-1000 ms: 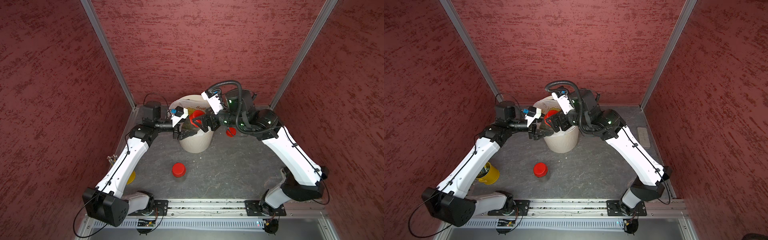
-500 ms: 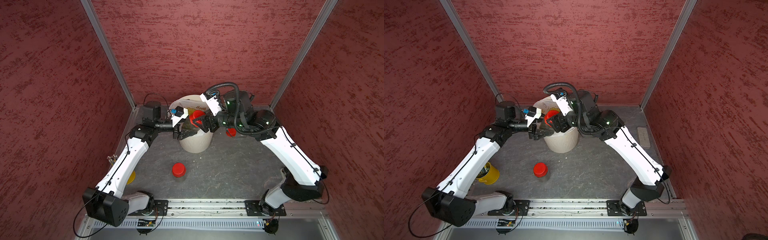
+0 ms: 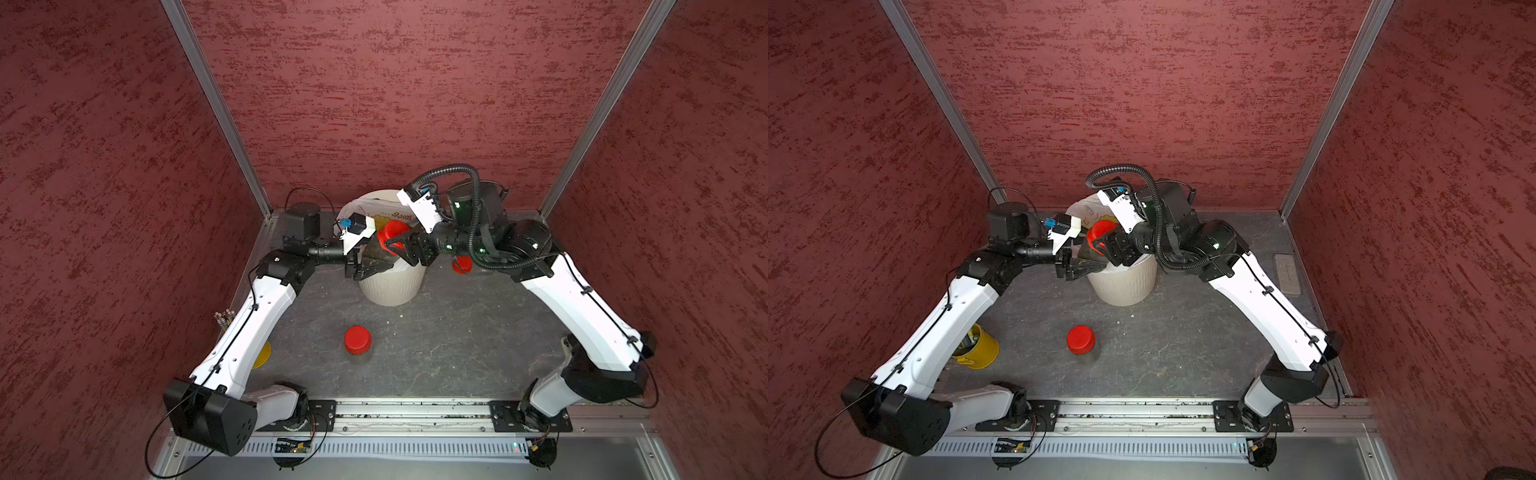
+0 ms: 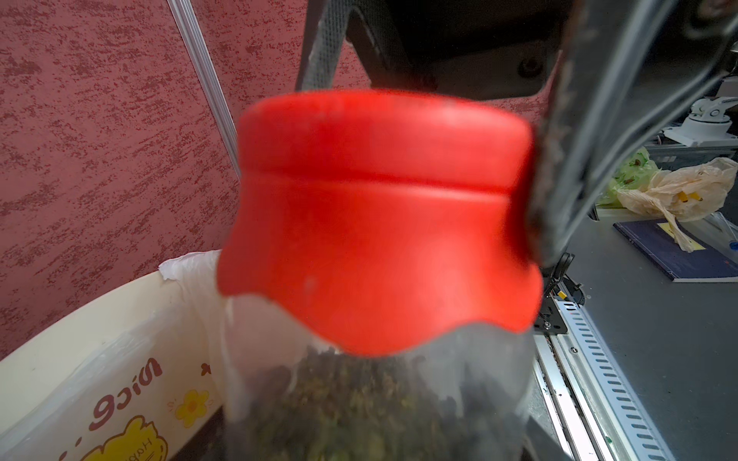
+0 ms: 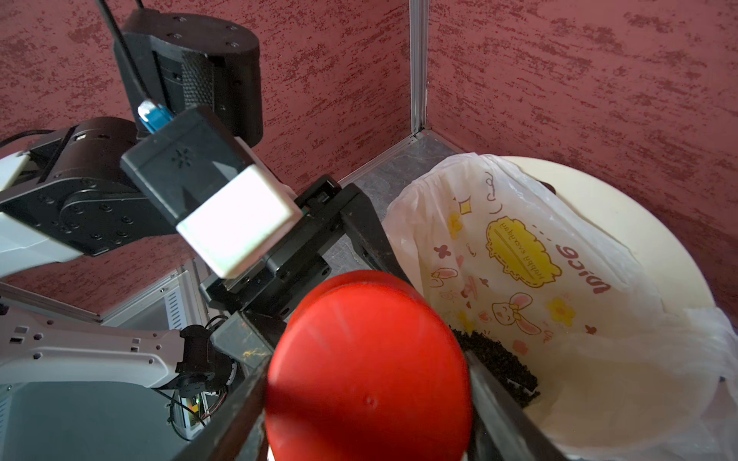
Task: Empty moldy tea leaves from jars
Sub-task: Unscrew the lid from the jar.
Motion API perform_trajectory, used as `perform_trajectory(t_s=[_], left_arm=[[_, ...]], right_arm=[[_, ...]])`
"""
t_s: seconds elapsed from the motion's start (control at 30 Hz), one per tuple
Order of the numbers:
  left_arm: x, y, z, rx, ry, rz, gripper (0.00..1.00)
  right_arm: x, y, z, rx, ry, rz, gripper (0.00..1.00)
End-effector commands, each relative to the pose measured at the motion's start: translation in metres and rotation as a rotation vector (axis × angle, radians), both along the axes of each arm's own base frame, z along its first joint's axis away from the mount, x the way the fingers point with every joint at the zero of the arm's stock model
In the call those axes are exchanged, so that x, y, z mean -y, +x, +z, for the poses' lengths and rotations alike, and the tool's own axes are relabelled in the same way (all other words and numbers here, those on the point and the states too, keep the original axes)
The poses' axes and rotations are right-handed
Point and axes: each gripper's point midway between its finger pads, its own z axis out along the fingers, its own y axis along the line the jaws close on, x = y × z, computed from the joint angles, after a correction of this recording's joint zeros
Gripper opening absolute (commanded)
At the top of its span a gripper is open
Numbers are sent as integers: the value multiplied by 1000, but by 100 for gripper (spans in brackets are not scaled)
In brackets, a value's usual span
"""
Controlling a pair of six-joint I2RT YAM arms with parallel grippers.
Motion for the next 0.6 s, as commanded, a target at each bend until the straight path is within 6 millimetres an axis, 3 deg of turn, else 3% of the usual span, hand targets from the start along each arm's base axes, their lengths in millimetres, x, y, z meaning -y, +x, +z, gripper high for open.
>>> perform_trajectory(t_s=[0.0, 0.27, 0.57], left_arm=[[-1, -7, 8, 22, -19, -22, 65], [-1, -10, 10, 20, -23, -38, 66], [0, -12, 8, 10, -26, -50, 66]], right_arm=[[-4, -19, 9, 119, -16, 148, 46], [-7, -26, 17, 247, -62, 278, 47], [-5, -32, 10, 275, -131, 433, 51]])
